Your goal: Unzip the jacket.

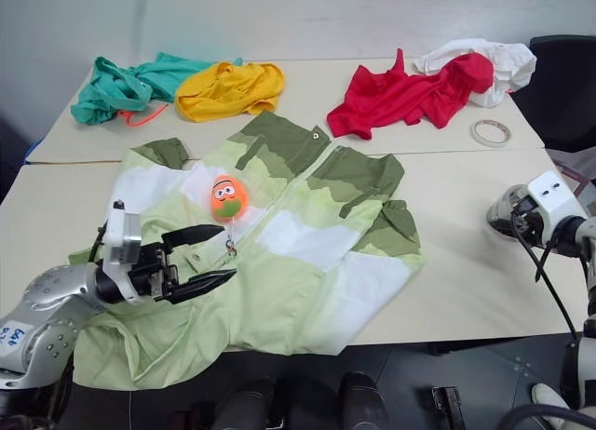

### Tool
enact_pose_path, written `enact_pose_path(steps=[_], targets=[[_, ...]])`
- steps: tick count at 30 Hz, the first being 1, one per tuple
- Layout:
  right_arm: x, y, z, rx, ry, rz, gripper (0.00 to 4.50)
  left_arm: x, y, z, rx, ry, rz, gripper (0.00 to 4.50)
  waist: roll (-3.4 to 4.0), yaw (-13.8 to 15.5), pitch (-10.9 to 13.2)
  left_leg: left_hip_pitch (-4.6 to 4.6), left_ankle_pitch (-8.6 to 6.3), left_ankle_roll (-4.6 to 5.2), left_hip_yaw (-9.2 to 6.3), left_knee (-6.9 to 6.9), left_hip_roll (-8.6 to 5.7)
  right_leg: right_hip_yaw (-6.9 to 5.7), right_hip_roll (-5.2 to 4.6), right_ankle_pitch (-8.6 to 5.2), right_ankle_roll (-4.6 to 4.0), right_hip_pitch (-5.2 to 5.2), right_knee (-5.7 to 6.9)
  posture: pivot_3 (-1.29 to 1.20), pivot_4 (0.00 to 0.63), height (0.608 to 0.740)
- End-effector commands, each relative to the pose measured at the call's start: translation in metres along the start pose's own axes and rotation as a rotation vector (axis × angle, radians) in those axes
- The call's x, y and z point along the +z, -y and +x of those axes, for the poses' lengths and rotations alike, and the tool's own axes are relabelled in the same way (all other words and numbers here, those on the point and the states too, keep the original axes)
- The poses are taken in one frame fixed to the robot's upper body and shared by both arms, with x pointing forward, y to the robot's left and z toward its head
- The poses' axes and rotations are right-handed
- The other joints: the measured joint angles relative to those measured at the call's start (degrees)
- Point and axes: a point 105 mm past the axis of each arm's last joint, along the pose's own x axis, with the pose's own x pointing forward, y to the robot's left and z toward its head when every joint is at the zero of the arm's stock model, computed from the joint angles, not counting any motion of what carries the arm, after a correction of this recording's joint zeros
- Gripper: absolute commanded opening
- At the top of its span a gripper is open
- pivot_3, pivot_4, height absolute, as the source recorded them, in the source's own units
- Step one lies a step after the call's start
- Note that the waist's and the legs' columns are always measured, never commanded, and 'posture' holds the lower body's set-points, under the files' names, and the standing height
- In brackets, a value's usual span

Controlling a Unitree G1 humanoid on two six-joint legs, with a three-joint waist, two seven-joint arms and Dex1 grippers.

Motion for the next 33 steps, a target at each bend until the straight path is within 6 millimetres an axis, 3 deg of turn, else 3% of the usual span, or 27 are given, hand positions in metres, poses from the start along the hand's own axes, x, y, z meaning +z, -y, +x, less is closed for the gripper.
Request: enact_pose_path(steps=[1,4,8,15,22,27,30,33], targets=[[0.034,0.013,-0.019,-0.009,0.113,-0.158,3.44,-0.001,0.016,0.000,-0.057,-0.056,0.046,4.50,0.00,0.1,0.0,0.00,0.00,0.00,-0.01,0.01,0.00,0.00,0.00,0.00,0.00,0.01,0.00,0.00,0.150,0.740],[0.054,0.014,-0.033,0.028,0.151,-0.315,4.47,-0.007,0.029,0.000,-0.099,-0.102,0.055,4.50,0.06,0.3,0.0,-0.02,-0.01,0.01,-0.03,0.02,-0.02,0.01,-0.04,0.00,0.00,0.01,-0.03,0.00,0.150,0.740],[0.079,-0.008,-0.030,0.160,0.190,-0.538,4.47,-0.022,0.049,-0.001,-0.175,-0.196,0.072,4.50,0.06,0.2,0.0,-0.02,-0.01,0.00,-0.09,0.08,-0.03,0.01,-0.06,0.00,0.00,0.05,-0.07,0.00,0.150,0.740],[0.088,-0.055,0.029,0.338,0.154,-0.741,4.47,-0.052,0.050,0.008,-0.152,-0.296,0.146,4.50,0.06,0.0,0.0,0.06,-0.02,-0.04,-0.07,0.06,0.02,0.03,-0.01,0.00,0.00,0.05,-0.17,0.00,0.150,0.740],[0.106,-0.073,0.080,0.233,0.104,-0.852,4.47,-0.066,0.035,0.014,-0.072,-0.348,0.228,4.50,0.08,0.3,0.0,-0.06,0.00,-0.02,-0.20,0.08,-0.06,-0.03,-0.05,0.00,0.00,-0.01,0.01,0.00,0.150,0.740],[0.113,-0.081,0.101,0.147,0.098,-0.882,4.50,-0.067,0.025,0.020,-0.010,-0.332,0.218,3.32,0.04,0.0,0.0,-0.05,0.01,-0.05,-0.25,0.11,-0.04,-0.10,-0.03,0.00,0.00,0.02,0.07,0.00,0.150,0.740],[0.107,-0.094,0.106,0.219,0.094,-0.849,3.91,-0.068,0.024,0.021,-0.008,-0.340,0.214,2.45,0.03,-0.1,0.0,-0.03,0.02,-0.06,-0.24,0.11,-0.02,-0.10,0.00,0.00,0.00,0.03,0.08,0.00,0.150,0.740],[0.104,-0.102,0.106,0.281,0.101,-0.823,2.87,-0.068,0.021,0.019,0.010,-0.343,0.209,1.49,0.01,-0.2,0.0,0.01,0.02,-0.06,-0.22,0.11,-0.01,-0.09,0.01,0.00,0.00,0.07,0.09,0.00,0.150,0.740]])
